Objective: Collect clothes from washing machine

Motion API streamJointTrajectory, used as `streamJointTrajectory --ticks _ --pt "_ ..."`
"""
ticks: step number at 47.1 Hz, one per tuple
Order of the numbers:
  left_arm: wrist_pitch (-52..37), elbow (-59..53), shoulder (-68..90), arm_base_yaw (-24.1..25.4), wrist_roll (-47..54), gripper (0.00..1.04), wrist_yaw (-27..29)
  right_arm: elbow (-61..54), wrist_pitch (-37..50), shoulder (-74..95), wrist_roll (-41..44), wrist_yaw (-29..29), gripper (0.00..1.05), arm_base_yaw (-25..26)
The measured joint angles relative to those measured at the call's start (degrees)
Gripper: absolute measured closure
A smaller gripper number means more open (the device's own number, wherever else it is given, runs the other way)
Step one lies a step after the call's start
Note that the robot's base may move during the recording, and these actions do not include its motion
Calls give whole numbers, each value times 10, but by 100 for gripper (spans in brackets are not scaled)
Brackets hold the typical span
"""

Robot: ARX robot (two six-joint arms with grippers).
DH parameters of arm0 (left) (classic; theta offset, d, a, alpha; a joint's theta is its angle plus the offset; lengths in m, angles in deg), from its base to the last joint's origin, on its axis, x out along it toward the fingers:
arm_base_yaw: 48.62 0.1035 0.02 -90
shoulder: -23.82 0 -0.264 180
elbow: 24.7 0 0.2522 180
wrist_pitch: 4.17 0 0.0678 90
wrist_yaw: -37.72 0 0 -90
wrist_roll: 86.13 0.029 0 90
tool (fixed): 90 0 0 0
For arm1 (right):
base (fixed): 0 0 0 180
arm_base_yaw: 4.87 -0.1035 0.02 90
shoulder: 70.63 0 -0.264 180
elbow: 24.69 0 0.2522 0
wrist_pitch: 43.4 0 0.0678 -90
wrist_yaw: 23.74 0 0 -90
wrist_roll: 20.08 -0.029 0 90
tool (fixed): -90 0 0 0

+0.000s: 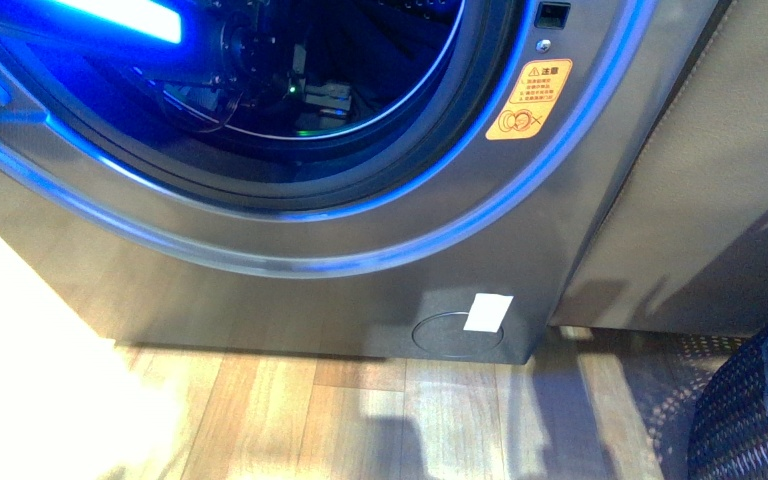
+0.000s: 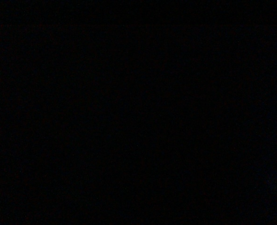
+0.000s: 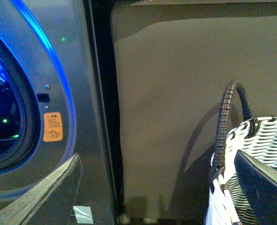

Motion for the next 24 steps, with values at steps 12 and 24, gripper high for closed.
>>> streamJointTrajectory --ticks 12,24 --pt "-26 -56 -30 5 -14 75 -19 0 0 0 0 0 8 0" --pt "-131 -164 -86 0 -45 95 -42 0 0 0 0 0 8 0"
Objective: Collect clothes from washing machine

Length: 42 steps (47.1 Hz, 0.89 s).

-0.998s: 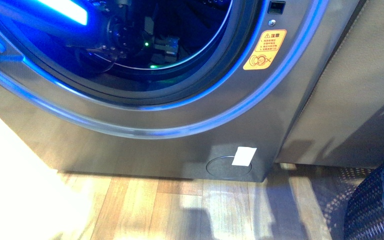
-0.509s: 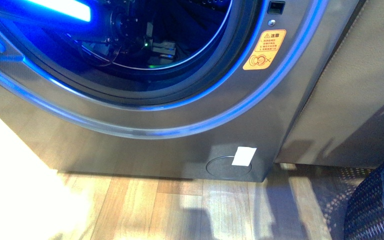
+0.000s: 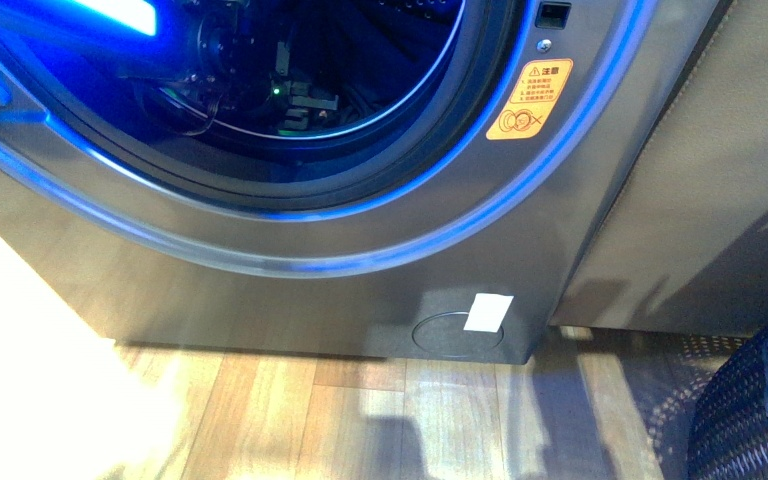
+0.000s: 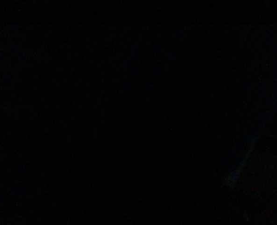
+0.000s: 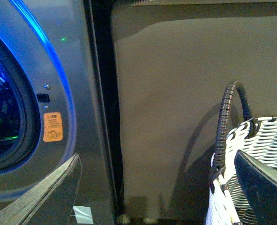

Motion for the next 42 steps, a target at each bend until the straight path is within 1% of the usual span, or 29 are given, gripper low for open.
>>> streamJointTrajectory --ticks 7,10,13,19,25,42 --pt "-83 -99 -59 -5 -12 95 -12 0 0 0 0 0 8 0" --pt "-121 -146 -91 -6 -17 95 -25 0 0 0 0 0 8 0" --pt "-137 -170 -109 -8 -18 95 -30 0 0 0 0 0 8 0" --pt "-193 -252 -172 -13 -19 95 -45 0 0 0 0 0 8 0" --pt "-228 -320 -221 -18 -23 95 -50 0 0 0 0 0 8 0" --pt "-291 -484 -332 -32 -22 95 -61 0 0 0 0 0 8 0"
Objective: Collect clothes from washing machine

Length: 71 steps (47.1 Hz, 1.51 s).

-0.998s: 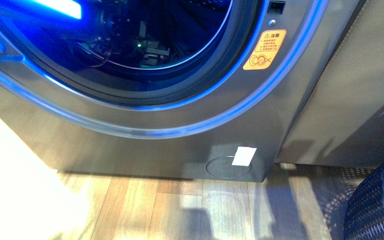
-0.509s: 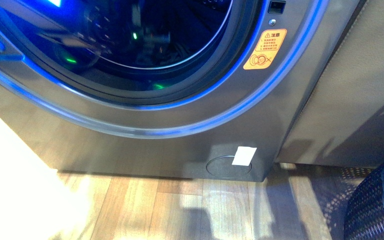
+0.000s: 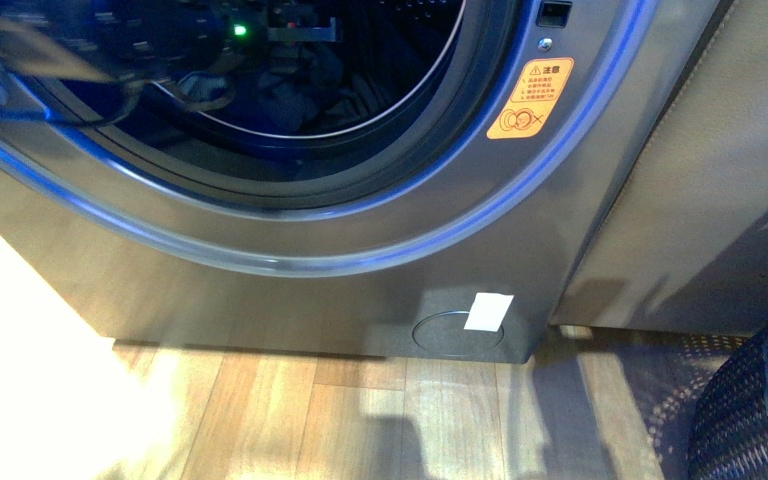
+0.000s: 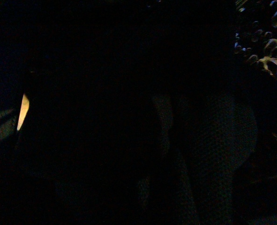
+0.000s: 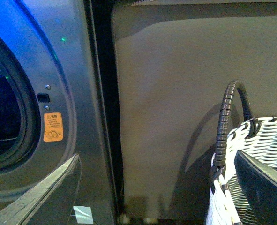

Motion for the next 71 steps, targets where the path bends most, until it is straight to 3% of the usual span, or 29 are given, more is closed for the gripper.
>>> streamJointTrajectory --ticks 35,55,71 --pt "-58 -269 -267 -13 -3 95 -57 0 0 0 0 0 8 0" --pt "-8 -311 -462 -14 3 95 -162 0 0 0 0 0 8 0" --pt "50 -281 -567 -48 36 95 -235 0 0 0 0 0 8 0"
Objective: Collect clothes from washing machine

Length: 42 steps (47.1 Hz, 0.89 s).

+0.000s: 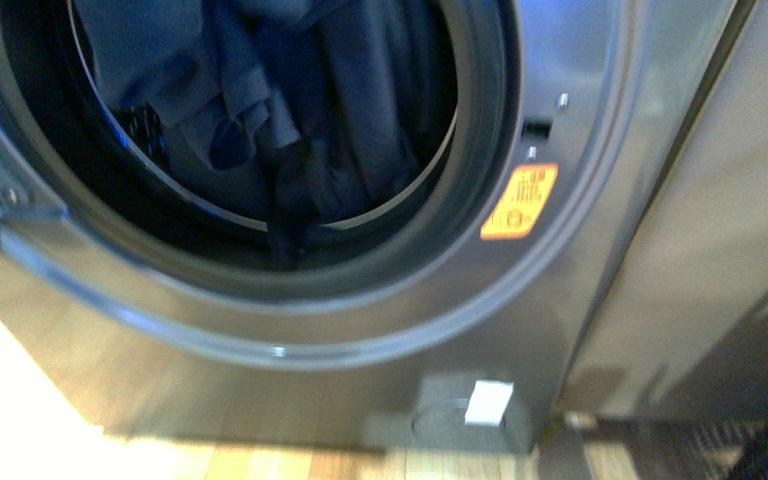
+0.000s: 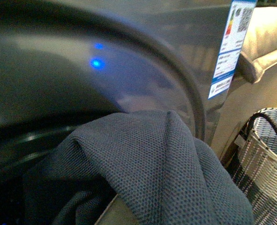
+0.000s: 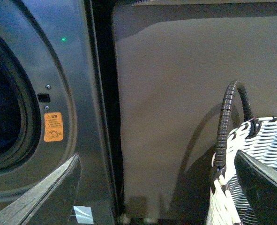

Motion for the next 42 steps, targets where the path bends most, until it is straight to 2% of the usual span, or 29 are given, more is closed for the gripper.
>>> streamJointTrajectory --ticks 19,30,42 --pt "48 107 -16 -48 3 95 1 0 0 0 0 0 8 0" --pt "98 237 30 -67 -15 95 18 0 0 0 0 0 8 0" --pt "175 386 95 -109 -14 95 42 0 0 0 0 0 8 0"
